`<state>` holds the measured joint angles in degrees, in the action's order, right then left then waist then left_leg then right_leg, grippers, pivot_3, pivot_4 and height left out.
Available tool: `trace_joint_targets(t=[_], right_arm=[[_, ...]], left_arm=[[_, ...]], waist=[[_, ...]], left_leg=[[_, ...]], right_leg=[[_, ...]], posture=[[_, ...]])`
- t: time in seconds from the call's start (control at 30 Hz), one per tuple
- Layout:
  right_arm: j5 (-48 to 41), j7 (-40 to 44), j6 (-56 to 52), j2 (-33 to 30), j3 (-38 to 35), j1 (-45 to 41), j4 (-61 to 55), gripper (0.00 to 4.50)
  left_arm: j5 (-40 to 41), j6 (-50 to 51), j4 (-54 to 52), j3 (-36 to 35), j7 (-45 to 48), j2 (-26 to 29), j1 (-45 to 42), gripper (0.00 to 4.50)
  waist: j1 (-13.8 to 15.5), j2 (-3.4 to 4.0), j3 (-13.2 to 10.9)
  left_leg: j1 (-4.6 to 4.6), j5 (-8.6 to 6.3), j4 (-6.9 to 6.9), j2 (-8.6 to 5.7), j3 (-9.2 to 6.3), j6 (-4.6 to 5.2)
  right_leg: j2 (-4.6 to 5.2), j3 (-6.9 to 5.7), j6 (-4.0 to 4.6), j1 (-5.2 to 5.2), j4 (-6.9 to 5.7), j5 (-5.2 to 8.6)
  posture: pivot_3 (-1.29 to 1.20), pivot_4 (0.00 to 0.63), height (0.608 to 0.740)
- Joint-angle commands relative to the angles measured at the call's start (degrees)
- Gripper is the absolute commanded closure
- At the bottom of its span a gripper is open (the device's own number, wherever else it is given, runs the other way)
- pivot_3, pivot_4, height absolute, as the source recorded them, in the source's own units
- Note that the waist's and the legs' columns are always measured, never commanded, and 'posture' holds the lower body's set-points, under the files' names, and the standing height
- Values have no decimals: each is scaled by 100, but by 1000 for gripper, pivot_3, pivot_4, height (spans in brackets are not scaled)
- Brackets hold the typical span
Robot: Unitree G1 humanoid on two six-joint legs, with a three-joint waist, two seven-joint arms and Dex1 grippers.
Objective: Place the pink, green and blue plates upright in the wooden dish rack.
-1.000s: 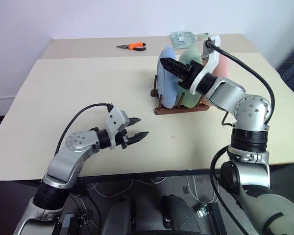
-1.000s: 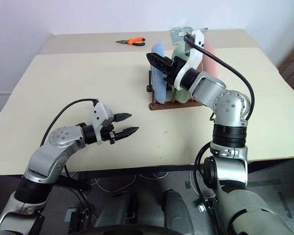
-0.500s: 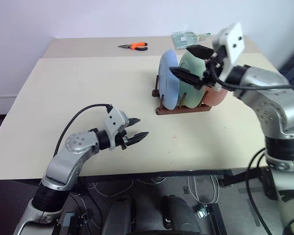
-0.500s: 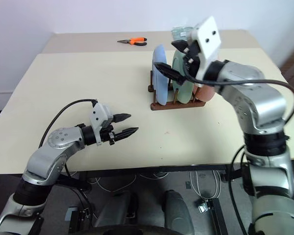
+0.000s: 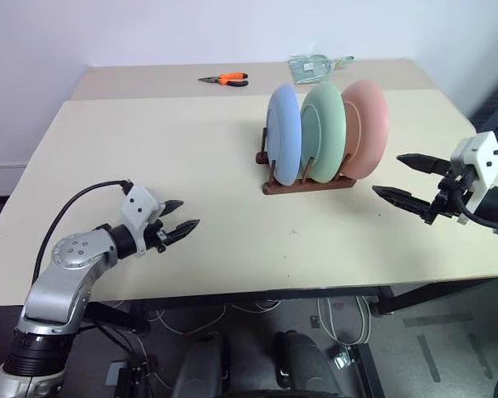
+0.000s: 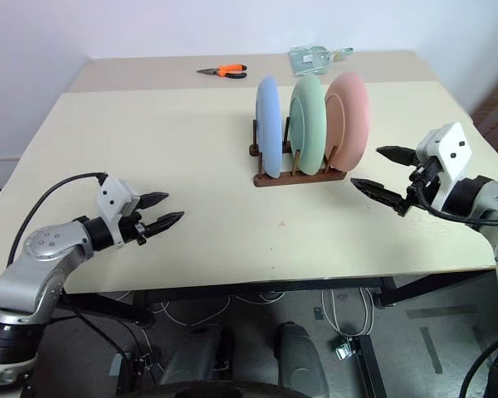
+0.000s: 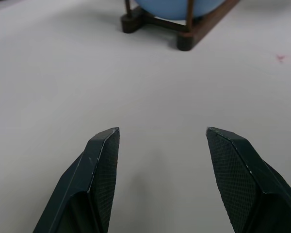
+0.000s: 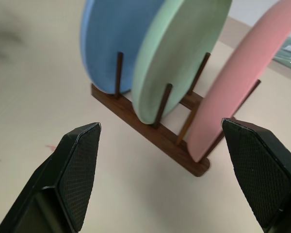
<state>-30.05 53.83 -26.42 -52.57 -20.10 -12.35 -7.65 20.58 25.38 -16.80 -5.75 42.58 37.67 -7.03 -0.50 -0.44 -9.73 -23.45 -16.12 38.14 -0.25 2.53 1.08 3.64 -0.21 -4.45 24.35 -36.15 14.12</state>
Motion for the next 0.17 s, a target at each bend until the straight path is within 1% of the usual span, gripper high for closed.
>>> trace_joint_targets(t=[0.03,0.17], right_arm=[[196,6,342,140,22,157,246,444],[222,-97,466,379,37,206,470,444]], left_arm=[[103,-77,-139,-131,-69,-103,13,1601],[6,-166,-176,-68,-155,-224,103,1601]], waist=[[19,0,0],[6,0,0]], left_leg=[[0,0,0,0,0,0],[-1,0,0,-1,0,0]], right_leg=[[1,0,-4,0,1,-3],[2,0,-9,0,0,-6]], posture=[[0,150,740],[0,150,740]])
